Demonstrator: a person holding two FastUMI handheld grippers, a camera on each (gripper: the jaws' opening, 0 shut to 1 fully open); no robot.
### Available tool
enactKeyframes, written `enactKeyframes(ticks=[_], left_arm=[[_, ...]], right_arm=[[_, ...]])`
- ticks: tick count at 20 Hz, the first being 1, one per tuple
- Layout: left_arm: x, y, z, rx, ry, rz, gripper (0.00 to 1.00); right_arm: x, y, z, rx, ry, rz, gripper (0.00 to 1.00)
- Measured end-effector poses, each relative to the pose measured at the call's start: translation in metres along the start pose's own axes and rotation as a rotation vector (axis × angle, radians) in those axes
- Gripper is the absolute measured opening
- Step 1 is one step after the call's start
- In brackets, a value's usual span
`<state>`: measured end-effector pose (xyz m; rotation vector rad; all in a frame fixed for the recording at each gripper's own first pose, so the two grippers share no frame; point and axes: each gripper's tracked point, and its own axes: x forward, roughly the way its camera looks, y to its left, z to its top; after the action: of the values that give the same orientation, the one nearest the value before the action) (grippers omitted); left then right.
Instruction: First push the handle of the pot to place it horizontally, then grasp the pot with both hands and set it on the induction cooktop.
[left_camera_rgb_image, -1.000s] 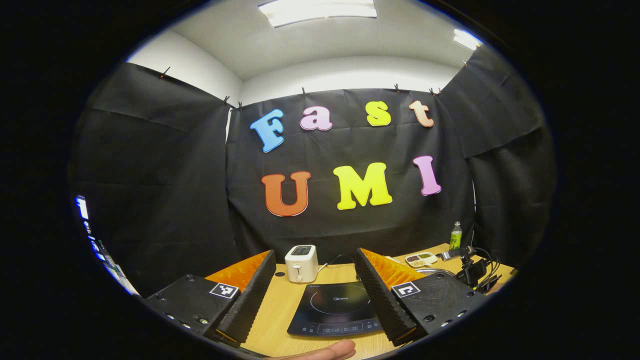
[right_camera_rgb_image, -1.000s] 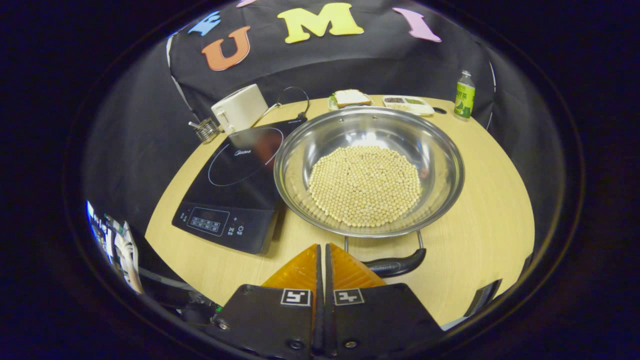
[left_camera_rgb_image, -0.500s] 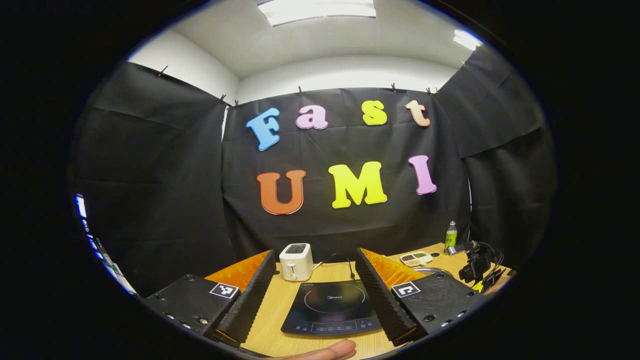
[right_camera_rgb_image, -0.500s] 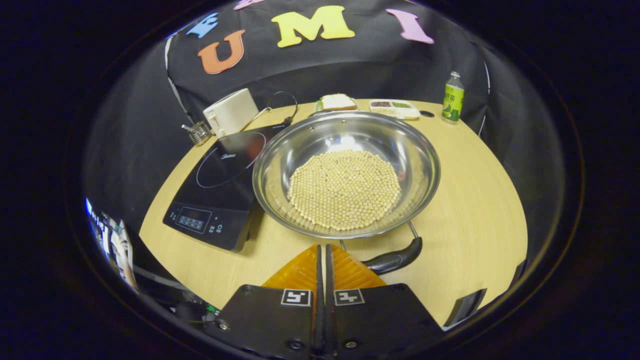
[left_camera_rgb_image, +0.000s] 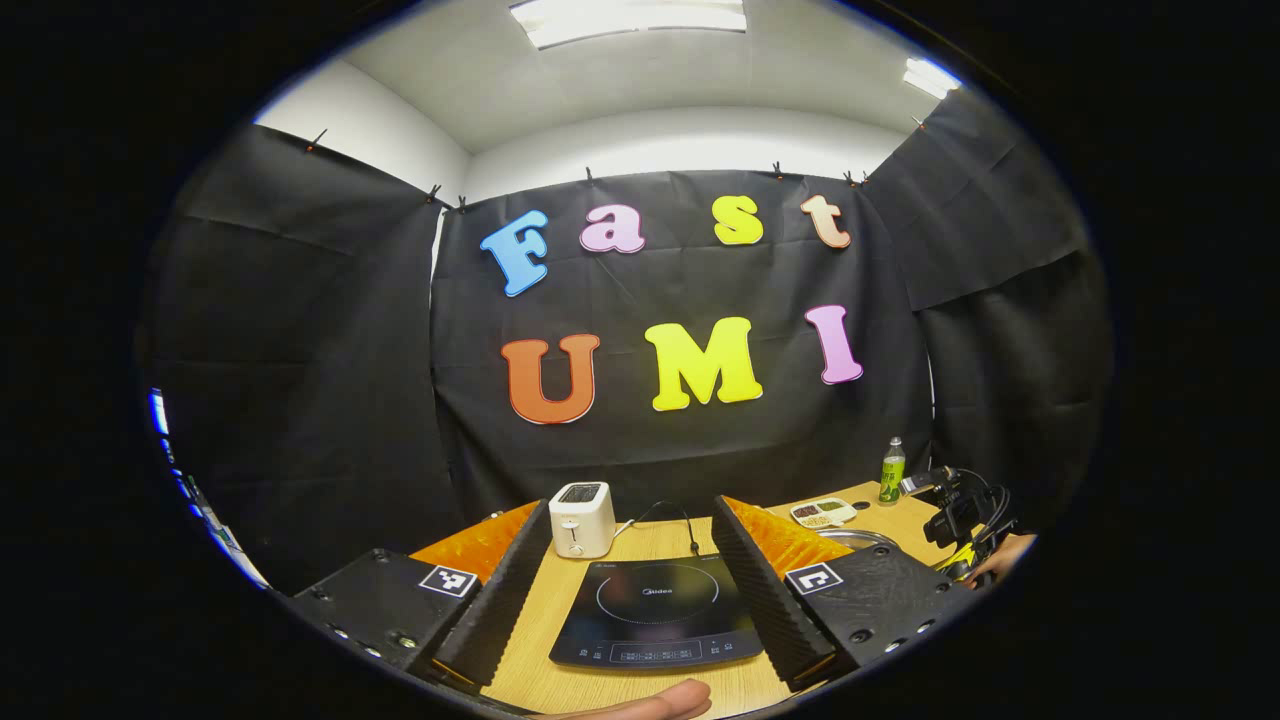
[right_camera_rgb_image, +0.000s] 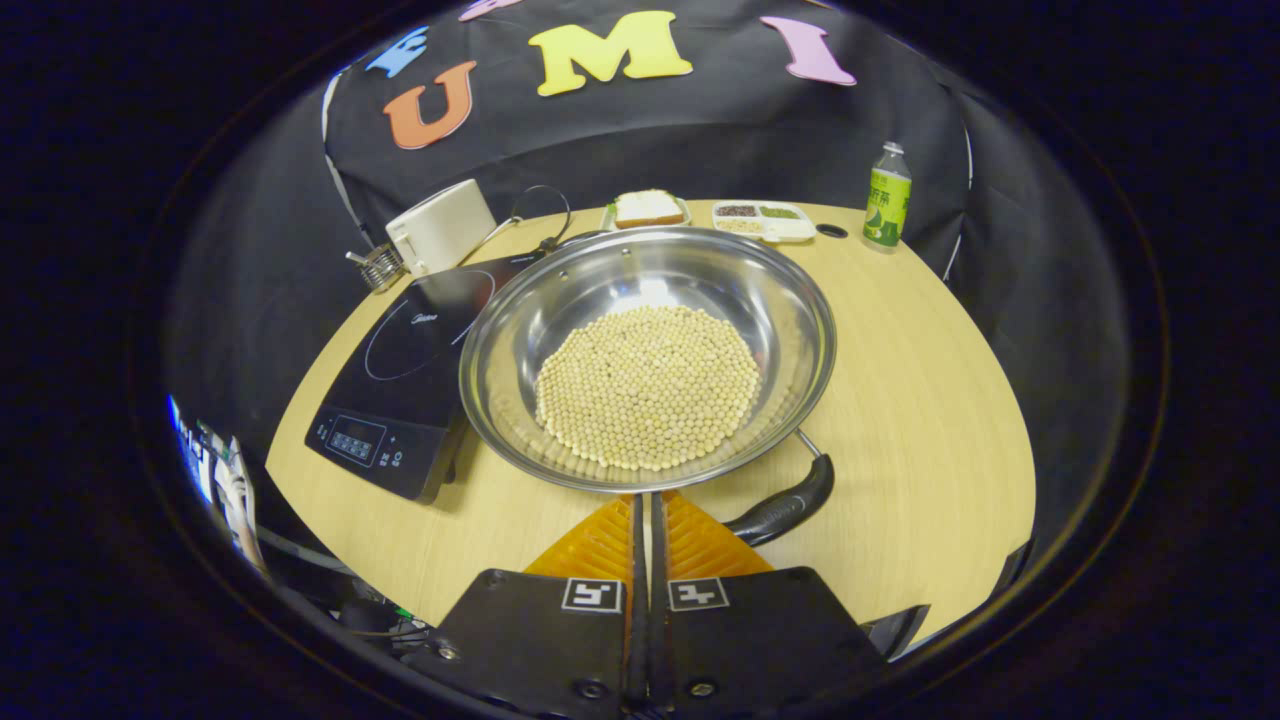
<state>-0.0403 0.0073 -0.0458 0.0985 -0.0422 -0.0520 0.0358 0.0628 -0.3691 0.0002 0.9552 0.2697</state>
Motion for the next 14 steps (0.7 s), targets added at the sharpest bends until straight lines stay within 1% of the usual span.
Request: enactKeyframes(ticks=[1, 2, 4, 5, 6, 7, 9, 10, 11, 12, 14], left_arm=[[-0.001, 0.001, 0.001, 0.002, -0.002, 0.003, 0.96], [-0.001, 0.001, 0.001, 0.0, -0.003, 0.005, 0.96], [-0.001, 0.0, -0.001, -0.013, -0.008, 0.005, 0.96], [-0.001, -0.001, -0.003, -0.018, -0.007, 0.003, 0.96], [0.0, -0.003, -0.006, -0.019, -0.003, 0.001, 0.96], [0.0, -0.002, -0.008, -0.017, 0.0, 0.004, 0.96], [0.005, -0.002, -0.012, -0.004, 0.003, 0.011, 0.96], [0.006, -0.003, -0.014, -0.001, 0.004, 0.015, 0.96], [0.009, -0.004, -0.016, -0.002, 0.006, 0.015, 0.96], [0.011, -0.006, -0.018, -0.007, 0.008, 0.013, 0.96], [0.016, -0.009, -0.023, -0.02, 0.015, 0.006, 0.96]], right_arm=[[0.001, -0.006, 0.001, -0.008, -0.004, -0.014, 0.01], [0.001, -0.01, 0.002, -0.008, -0.007, -0.019, 0.04], [0.004, -0.014, 0.004, 0.009, -0.009, -0.004, 0.04], [0.005, -0.016, 0.005, 0.019, -0.009, 0.008, 0.01], [0.006, -0.019, 0.006, 0.025, -0.007, 0.019, 0.01], [0.007, -0.022, 0.007, 0.027, -0.008, 0.021, 0.04], [0.01, -0.033, 0.011, 0.012, -0.017, 0.01, 0.04], [0.011, -0.039, 0.014, 0.003, -0.023, 0.005, 0.01], [0.013, -0.043, 0.016, -0.009, -0.029, 0.003, 0.04], [0.014, -0.047, 0.018, -0.021, -0.035, 0.005, 0.01], [0.016, -0.057, 0.023, -0.039, -0.052, 0.007, 0.04]])
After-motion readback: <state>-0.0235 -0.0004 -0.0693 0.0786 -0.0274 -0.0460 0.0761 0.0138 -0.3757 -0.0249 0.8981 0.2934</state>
